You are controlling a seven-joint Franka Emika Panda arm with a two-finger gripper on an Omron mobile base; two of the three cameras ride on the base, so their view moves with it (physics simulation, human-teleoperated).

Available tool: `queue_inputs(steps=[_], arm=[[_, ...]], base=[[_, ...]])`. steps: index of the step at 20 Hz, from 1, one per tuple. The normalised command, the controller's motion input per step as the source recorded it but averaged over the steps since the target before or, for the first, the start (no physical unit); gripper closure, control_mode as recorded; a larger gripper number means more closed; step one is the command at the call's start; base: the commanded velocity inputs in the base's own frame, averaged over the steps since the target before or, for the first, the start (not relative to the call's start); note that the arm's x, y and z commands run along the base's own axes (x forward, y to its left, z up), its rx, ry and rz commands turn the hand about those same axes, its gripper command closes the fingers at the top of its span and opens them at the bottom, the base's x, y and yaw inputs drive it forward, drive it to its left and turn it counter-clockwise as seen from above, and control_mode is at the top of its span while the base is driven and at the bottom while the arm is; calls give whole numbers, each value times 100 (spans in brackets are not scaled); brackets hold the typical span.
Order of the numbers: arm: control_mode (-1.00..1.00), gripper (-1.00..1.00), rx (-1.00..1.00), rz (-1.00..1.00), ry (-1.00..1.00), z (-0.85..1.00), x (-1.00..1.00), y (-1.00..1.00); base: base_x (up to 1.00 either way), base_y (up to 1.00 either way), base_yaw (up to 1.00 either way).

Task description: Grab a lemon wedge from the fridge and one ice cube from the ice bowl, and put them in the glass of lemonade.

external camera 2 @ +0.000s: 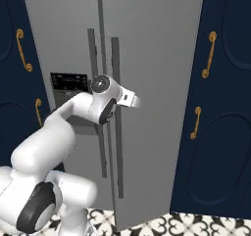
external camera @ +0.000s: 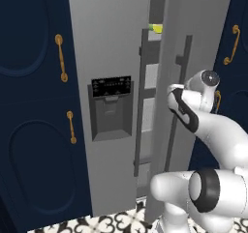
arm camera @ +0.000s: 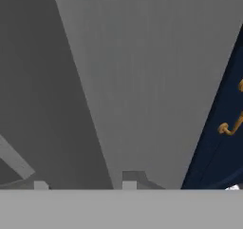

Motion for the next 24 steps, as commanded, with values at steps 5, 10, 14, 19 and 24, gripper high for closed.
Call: queue_inputs(steps=[5,10,14,19,24], arm=[[-100,100,9,-6,4,14,-54,-100],[-100,-100,11,-11,3,5,-62,-97],[-100,-100,3,-2,0,58,-69,-27],[-100,-100,-8,0,0,100,-70,78],[-100,-100,-39,0,24,85,17,100]], base=[[0,0,0],[0,0,0],[0,0,0],[0,0,0],[0,0,0]])
